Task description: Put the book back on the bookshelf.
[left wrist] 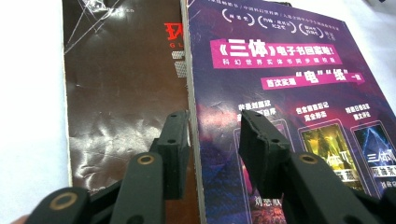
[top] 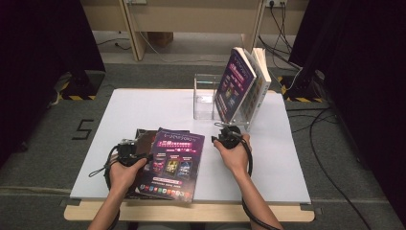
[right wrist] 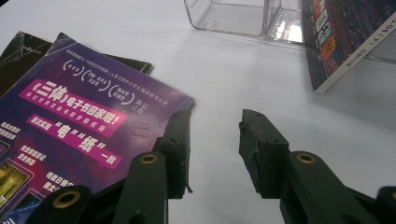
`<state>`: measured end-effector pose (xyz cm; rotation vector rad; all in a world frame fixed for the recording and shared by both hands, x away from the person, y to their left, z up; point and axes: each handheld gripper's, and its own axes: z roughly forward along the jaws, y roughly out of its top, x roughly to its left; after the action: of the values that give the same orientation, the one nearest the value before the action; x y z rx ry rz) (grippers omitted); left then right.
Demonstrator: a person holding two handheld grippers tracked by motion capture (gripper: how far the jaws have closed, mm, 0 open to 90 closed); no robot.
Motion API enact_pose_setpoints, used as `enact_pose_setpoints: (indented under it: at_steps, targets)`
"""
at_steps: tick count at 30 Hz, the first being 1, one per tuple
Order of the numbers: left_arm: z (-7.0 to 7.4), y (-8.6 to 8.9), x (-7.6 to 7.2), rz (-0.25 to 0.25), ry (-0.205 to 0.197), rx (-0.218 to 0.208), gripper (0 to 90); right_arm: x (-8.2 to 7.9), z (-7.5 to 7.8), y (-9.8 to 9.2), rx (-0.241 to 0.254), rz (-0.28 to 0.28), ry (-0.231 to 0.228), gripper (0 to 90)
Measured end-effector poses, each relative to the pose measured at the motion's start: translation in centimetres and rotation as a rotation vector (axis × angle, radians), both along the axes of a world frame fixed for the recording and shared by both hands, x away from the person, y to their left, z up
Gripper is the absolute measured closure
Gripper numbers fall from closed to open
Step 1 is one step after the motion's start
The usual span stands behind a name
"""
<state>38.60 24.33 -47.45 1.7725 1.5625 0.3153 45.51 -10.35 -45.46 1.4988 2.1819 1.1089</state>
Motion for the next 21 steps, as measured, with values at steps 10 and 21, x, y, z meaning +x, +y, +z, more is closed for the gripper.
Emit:
enact_pose_setpoints:
  at_steps: [10, 21]
  targets:
    - [0.1, 0.4, -0.1, 0.018, -0.02, 0.024, 77.9, -0.1, 0.0, 0.2, -0.002, 0.003, 0.006, 65.0]
    - [-0.7, 1.0, 0.2, 0.028, 0.01, 0.071, 89.2, 0.2, -0.2, 0.5, -0.017, 0.011, 0.032, 69.5]
